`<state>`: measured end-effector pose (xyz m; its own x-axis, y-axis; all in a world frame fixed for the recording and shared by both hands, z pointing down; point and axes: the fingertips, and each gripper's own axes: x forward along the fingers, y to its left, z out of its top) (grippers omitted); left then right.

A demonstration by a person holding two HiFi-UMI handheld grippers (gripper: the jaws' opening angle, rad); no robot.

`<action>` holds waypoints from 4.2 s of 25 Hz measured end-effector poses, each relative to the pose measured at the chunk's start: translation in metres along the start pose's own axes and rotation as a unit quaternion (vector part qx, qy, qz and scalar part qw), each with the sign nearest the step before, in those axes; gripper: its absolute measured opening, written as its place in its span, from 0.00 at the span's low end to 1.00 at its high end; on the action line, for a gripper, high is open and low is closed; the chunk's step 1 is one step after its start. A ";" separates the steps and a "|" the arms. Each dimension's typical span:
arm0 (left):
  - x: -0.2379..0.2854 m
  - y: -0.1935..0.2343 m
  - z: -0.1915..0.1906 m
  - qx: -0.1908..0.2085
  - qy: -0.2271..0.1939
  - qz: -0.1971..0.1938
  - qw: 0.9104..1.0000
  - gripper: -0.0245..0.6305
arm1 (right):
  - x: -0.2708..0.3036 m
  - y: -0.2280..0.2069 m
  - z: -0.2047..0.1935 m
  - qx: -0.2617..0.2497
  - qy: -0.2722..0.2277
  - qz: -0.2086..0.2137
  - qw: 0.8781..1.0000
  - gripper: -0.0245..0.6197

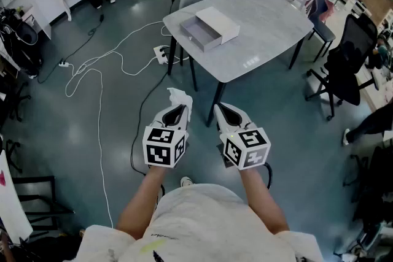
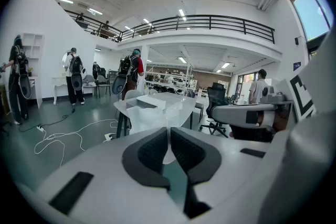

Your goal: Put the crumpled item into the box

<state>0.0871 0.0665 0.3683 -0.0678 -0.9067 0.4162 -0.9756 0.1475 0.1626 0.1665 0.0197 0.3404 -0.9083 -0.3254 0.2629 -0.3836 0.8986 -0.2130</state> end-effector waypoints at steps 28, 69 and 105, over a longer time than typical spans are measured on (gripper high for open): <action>0.068 0.097 0.021 -0.019 0.022 0.019 0.999 0.07 | 0.124 -0.023 0.010 0.025 0.019 0.022 0.999 0.05; 0.320 0.113 0.125 0.045 0.077 -0.052 0.995 0.07 | 0.249 -0.218 0.075 0.062 0.022 -0.038 0.997 0.05; 0.486 0.173 0.091 0.220 0.262 -0.235 0.910 0.07 | 0.353 -0.296 0.113 0.123 -0.018 -0.254 0.959 0.05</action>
<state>-0.1335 -0.3847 0.5174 0.3748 -0.4989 0.7814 -0.8682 -0.4846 0.1071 -0.0596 -0.3945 0.3900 -0.5970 -0.7166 0.3606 -0.8021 0.5264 -0.2819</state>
